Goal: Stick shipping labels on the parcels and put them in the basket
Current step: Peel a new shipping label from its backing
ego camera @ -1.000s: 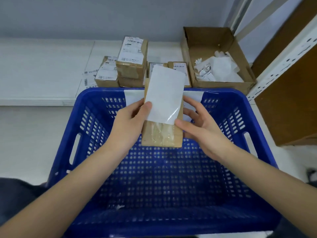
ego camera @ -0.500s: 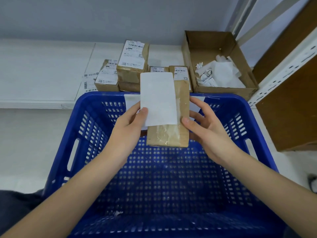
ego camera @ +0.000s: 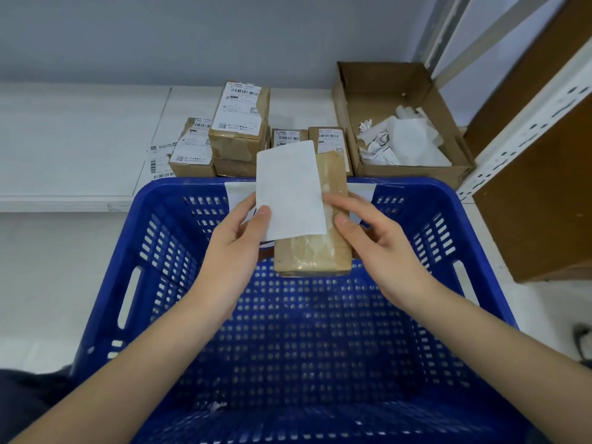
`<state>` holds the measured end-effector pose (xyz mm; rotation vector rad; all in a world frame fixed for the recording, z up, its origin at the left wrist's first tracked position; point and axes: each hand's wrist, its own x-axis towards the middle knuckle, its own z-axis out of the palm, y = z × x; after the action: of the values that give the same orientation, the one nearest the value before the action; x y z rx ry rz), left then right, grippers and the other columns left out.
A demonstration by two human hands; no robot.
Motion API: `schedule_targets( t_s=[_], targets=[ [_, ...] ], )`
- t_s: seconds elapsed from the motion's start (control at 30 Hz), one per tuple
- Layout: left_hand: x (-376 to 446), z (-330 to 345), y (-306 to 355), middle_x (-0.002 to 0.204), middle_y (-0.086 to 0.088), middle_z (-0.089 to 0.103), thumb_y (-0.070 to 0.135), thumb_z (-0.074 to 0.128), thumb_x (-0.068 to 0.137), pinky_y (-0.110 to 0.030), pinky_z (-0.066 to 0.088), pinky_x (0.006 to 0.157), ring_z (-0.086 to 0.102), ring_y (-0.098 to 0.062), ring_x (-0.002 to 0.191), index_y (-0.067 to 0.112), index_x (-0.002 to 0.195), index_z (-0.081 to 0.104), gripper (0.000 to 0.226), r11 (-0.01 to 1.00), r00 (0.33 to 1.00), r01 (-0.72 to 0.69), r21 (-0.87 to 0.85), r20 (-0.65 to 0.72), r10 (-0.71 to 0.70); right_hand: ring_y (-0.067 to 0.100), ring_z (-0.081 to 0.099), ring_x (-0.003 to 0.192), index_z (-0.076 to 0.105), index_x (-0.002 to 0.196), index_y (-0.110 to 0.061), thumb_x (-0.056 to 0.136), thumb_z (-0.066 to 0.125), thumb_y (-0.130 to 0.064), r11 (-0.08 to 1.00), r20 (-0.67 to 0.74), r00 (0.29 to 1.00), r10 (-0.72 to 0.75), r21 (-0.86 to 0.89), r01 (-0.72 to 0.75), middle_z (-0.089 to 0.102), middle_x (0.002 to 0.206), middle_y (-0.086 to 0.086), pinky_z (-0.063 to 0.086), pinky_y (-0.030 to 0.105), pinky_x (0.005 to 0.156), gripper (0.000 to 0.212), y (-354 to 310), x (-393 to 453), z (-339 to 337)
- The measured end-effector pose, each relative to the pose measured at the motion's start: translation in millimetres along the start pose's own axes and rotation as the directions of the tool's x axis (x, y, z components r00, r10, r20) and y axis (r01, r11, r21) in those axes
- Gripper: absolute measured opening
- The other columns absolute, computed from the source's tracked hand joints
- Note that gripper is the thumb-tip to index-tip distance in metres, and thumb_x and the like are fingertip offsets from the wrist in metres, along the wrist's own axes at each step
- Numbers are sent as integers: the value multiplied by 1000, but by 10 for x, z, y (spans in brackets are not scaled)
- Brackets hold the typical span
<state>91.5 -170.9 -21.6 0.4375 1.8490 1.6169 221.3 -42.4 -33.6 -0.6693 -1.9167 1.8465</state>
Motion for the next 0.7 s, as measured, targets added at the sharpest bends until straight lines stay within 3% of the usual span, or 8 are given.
schedule_targets(
  t_s=[0.1,0.2,0.27,0.4,0.47,0.57,0.63,0.7],
  targets=[
    [56,-44,32,85,16,69,27,48,100,-38,55,89,67,-10,93,20,95,65,18,1000,997,2,-10,-82,-3,9,55,116,72,93,-44,95,55,-17,998,-55,998,19,-66,-23,41,140,-11,49,40,98,32,5,24,2],
    [86,-96,100,83,4,66,20,52,98,-25,59,70,64,-15,86,11,83,63,21,998,991,-30,-50,-131,24,6,56,107,72,89,-40,94,56,-17,991,-100,994,49,-116,-60,42,130,-19,50,26,94,29,0,29,6],
    [102,-141,146,85,-1,63,17,54,97,-21,57,64,60,-13,83,14,79,61,19,996,984,-84,40,-152,89,-2,53,106,71,92,-35,96,53,-16,984,-85,995,58,-164,-71,39,132,-18,48,12,86,26,-9,27,11],
    [95,-258,288,70,7,61,17,61,90,-31,52,62,56,-7,63,23,71,58,20,890,916,-269,367,-187,354,2,38,128,68,94,-37,99,46,-17,961,-38,996,80,-263,-87,27,145,-12,44,15,98,30,-7,34,41],
    [36,-291,341,67,10,59,21,62,87,-33,45,60,55,-9,63,24,71,57,17,724,840,-315,613,-175,513,0,38,123,69,94,-36,99,46,-17,957,-57,993,108,-264,-119,28,143,-10,42,4,88,30,-18,40,61],
    [-67,-285,362,64,4,54,15,62,84,-26,24,46,50,-18,60,14,71,55,15,235,663,-323,916,42,747,-6,43,113,71,90,-35,98,48,-19,964,-98,987,130,-222,-149,33,137,-9,41,0,80,28,-38,50,86],
    [-92,-262,318,58,-2,43,5,61,79,-24,12,47,41,-20,54,11,64,47,21,-72,538,-321,944,244,807,-4,45,114,72,90,-35,95,54,-24,967,-102,984,143,-199,-161,34,135,-11,43,4,83,22,-40,50,106],
    [-96,-216,270,60,-1,28,-3,61,72,-27,12,51,29,-18,55,14,64,33,34,-266,435,-296,917,378,817,-2,43,119,73,91,-34,90,60,-33,966,-95,982,165,-184,-180,36,132,-14,40,9,89,13,-56,40,133]
  ],
)
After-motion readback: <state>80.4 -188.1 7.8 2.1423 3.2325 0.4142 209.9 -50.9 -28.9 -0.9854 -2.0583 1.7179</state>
